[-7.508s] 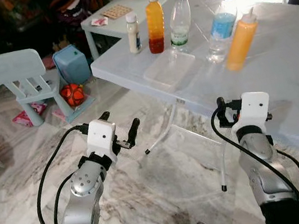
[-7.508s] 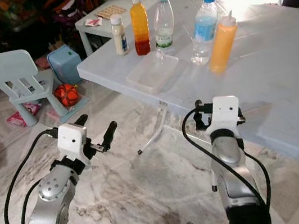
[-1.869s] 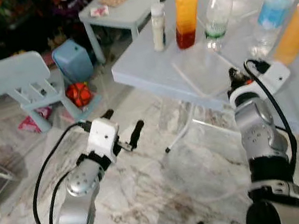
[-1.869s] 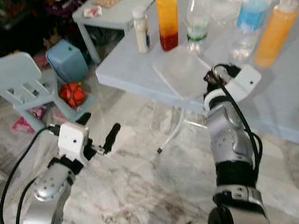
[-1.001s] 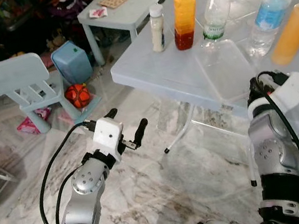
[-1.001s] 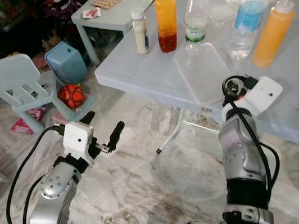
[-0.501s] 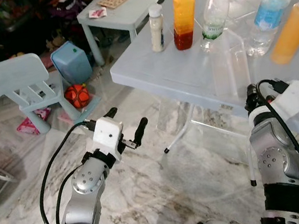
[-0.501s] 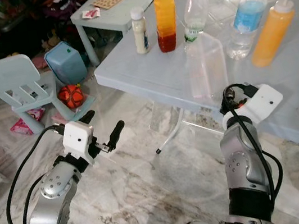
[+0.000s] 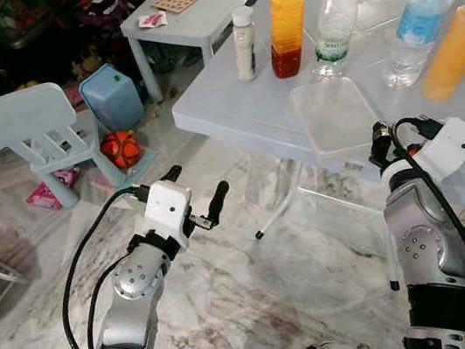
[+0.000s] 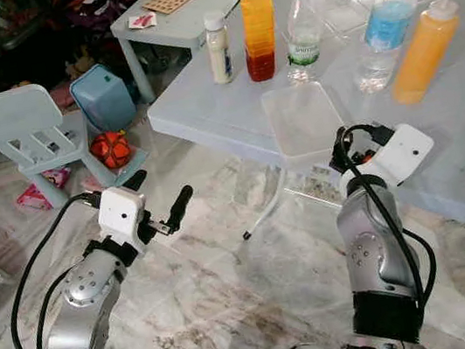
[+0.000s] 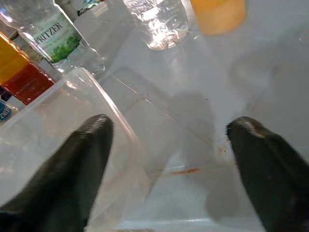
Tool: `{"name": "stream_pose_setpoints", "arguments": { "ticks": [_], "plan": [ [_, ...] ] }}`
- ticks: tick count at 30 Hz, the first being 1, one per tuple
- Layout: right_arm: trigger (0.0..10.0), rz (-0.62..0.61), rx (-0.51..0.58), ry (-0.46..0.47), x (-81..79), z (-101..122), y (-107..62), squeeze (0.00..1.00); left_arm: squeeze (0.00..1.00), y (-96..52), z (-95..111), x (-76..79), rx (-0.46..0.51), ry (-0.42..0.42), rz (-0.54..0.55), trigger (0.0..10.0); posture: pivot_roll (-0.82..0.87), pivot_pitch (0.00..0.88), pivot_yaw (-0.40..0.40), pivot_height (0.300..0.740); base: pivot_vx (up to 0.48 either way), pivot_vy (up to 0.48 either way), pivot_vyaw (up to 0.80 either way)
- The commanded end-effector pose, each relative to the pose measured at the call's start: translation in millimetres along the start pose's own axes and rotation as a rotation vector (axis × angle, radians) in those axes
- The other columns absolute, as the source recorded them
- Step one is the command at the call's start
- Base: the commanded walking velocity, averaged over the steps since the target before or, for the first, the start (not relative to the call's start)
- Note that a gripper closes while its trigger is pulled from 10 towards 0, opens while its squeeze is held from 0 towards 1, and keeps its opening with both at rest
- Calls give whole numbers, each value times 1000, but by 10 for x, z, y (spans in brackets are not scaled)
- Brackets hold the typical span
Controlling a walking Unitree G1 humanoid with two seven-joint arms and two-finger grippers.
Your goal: Restocking fridge
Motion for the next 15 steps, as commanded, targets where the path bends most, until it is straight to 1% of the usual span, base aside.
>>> {"name": "stream_pose_setpoints", "arguments": {
  "ticks": [1,2,3,7,9,12,15],
  "plan": [
    [10000,32,46,0,-92,145,-7,1000,0,-14,-15,-62,-6,12,19,10000,24,62,53,740,0,0,0],
    [10000,32,46,0,-92,145,-7,1000,0,-14,-15,-62,-6,12,19,10000,24,62,53,740,0,0,0],
    [10000,52,71,-20,-119,201,-3,1000,0,-10,-16,-66,-5,13,20,10000,24,62,53,740,0,0,0],
    [10000,100,108,-33,-172,303,14,1000,0,-2,-13,-82,-3,7,31,10000,21,60,55,740,0,0,0],
    [10000,152,139,-51,-221,388,23,1000,0,3,-10,-95,-3,2,38,10000,20,57,54,740,0,0,0],
    [10000,165,147,-48,-225,419,27,1000,0,3,-16,-93,-8,8,32,10000,20,56,53,740,0,0,0],
    [10000,148,148,-83,-159,445,33,1000,0,-4,-20,-58,-7,-8,4,10000,20,54,52,740,0,0,0]
  ]
}}
Point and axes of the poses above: a point about 5 cm out from each wrist's last joint towards the gripper, its own y axis pointing out of the wrist towards the gripper, its own z axis along the axis of the wrist's last joint, x = y × z, the point moved 3 cm from there along y, pointing out of the wrist towards the gripper, and after that the axes turned 11 degrees about -y, right-handed, at the moved point
